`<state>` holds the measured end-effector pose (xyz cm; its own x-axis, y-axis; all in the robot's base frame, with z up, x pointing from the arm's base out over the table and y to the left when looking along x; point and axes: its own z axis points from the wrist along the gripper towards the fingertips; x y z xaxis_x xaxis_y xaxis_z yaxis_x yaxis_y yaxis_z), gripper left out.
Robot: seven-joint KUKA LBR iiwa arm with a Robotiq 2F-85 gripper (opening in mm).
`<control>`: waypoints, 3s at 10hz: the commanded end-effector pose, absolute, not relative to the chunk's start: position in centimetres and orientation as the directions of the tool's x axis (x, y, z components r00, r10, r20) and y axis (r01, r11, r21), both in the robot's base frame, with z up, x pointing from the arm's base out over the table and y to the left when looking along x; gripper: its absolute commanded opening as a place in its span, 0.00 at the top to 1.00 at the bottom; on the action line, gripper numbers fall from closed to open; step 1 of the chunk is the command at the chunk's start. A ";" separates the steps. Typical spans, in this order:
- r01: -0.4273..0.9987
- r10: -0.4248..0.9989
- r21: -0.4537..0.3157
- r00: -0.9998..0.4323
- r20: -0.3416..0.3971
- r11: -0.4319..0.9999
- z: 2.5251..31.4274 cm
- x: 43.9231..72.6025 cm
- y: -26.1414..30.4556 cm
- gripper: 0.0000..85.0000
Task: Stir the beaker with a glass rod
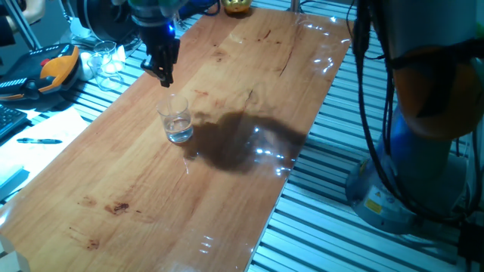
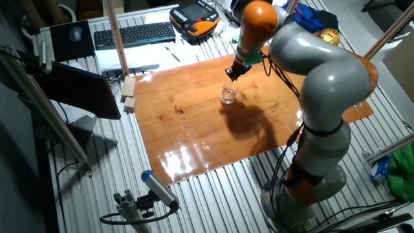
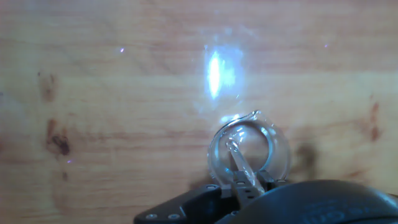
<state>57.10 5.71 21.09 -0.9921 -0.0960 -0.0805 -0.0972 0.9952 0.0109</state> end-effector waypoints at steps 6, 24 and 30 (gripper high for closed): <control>-0.251 -0.253 -0.119 -0.968 -0.003 0.961 21.1 56.8 5.4 1.00; -0.094 -0.090 -0.035 -0.992 0.084 0.995 21.3 57.2 5.9 1.00; -0.159 -0.165 -0.055 -0.977 -0.137 0.986 21.7 57.1 6.1 1.00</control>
